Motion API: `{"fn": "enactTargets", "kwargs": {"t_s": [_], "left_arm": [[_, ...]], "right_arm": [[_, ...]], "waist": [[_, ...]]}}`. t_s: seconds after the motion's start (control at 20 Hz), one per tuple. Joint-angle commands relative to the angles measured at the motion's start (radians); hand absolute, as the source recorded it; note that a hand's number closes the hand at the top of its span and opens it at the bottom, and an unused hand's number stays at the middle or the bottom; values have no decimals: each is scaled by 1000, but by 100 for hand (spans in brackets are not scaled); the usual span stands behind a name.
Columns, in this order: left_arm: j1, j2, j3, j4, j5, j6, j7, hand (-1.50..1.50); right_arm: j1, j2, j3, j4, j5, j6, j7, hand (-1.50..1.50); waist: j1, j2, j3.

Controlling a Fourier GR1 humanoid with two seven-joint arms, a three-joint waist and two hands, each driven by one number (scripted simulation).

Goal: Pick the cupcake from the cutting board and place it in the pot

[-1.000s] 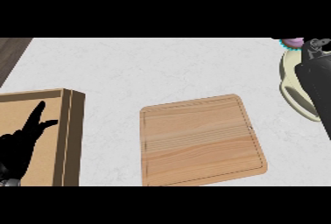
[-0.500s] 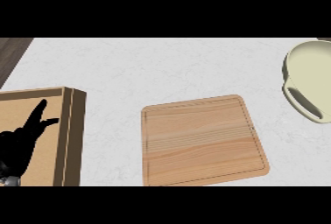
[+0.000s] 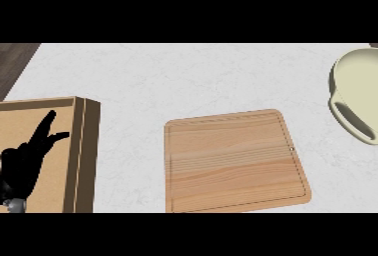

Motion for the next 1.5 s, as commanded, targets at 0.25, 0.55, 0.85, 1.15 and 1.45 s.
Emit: {"fn": "enactTargets", "kwargs": {"t_s": [0.25,0.55,0.85,1.15,1.45], "left_arm": [[-74,-33,6,37,-21,11,-28,0],[-90,-33,-9,25,-20,-2,-15,0],[-77,-24,-12,-16,-19,-1,8,0],[-43,-55,-20,16,-35,19,-32,0],[-42,-27,15,15,-16,1,-25,0]], "right_arm": [[-6,-70,-30,283,36,-81,-207,150],[-43,-46,-137,372,-59,-94,-224,-150],[-32,-48,-211,398,-135,-70,-360,-150],[-35,-43,-310,360,-229,-152,-489,-150],[-69,-23,-476,302,-403,-194,-632,-150]], "waist": [[24,25,-5],[36,32,-3],[45,29,-1],[35,25,-2],[22,15,-4]]}}
